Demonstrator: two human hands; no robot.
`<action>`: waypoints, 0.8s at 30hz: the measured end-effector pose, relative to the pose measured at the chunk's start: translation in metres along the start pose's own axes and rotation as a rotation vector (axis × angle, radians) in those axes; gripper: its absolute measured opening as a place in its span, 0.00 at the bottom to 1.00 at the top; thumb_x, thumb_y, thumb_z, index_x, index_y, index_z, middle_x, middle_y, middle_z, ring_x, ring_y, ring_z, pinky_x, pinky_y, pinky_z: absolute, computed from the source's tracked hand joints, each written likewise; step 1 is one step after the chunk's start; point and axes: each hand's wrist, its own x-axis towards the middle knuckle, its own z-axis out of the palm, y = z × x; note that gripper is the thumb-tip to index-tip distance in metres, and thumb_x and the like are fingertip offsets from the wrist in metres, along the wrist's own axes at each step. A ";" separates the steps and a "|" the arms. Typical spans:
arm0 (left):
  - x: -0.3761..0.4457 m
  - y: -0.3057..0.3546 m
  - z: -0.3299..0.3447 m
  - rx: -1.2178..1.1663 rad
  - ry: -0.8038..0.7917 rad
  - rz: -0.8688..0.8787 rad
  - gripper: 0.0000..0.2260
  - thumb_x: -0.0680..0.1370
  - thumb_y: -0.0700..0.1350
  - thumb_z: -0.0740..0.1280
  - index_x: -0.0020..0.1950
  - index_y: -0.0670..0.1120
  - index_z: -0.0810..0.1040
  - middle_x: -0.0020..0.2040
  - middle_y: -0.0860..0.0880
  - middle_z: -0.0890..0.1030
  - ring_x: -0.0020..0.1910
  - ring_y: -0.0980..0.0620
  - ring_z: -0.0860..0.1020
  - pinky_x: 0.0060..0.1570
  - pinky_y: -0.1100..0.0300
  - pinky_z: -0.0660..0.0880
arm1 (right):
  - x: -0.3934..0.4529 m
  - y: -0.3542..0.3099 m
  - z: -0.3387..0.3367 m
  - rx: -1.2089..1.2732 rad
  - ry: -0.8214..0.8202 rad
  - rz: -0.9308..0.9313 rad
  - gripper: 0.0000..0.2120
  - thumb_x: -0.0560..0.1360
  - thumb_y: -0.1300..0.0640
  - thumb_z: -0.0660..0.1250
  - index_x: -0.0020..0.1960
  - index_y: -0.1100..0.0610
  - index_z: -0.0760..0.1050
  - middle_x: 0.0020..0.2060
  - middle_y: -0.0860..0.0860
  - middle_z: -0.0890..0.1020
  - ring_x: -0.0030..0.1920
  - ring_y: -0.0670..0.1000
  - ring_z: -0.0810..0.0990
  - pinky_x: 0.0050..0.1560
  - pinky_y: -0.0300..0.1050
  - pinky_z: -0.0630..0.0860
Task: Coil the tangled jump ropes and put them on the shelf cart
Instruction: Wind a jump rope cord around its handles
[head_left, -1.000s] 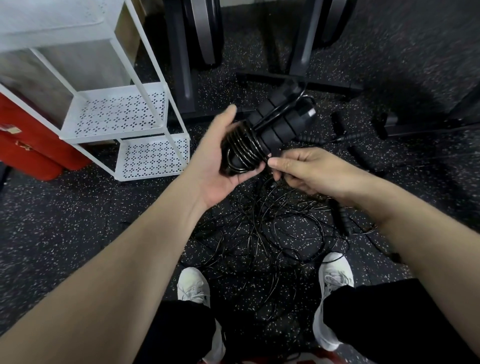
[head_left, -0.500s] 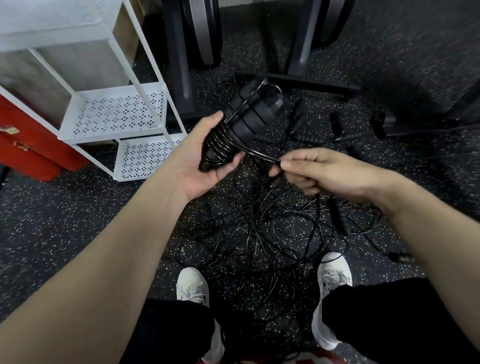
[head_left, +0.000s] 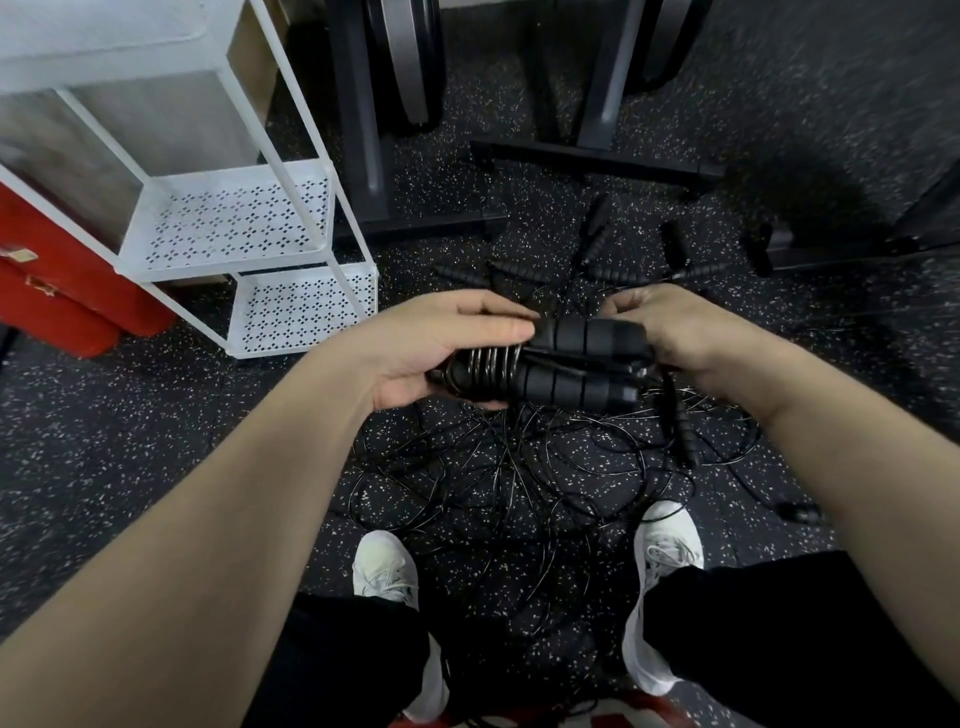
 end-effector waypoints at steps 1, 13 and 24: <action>0.000 0.000 0.001 0.048 0.007 0.006 0.19 0.65 0.46 0.77 0.56 0.48 0.85 0.50 0.47 0.87 0.46 0.48 0.87 0.41 0.53 0.84 | -0.001 -0.003 0.002 0.029 0.005 0.019 0.15 0.65 0.50 0.80 0.32 0.53 0.74 0.25 0.47 0.77 0.27 0.46 0.73 0.34 0.41 0.71; 0.015 -0.013 0.006 0.593 0.215 0.113 0.32 0.70 0.53 0.81 0.72 0.64 0.74 0.65 0.53 0.78 0.61 0.55 0.78 0.43 0.66 0.72 | -0.002 -0.012 0.022 -0.027 0.034 0.114 0.22 0.85 0.42 0.57 0.51 0.58 0.81 0.25 0.43 0.70 0.24 0.43 0.62 0.28 0.40 0.58; 0.022 -0.016 0.014 0.842 0.374 0.191 0.15 0.81 0.59 0.66 0.68 0.63 0.76 0.57 0.60 0.81 0.47 0.57 0.83 0.42 0.63 0.79 | -0.011 -0.017 0.026 -0.116 0.118 -0.062 0.17 0.85 0.44 0.57 0.53 0.48 0.82 0.27 0.43 0.74 0.24 0.41 0.68 0.26 0.37 0.64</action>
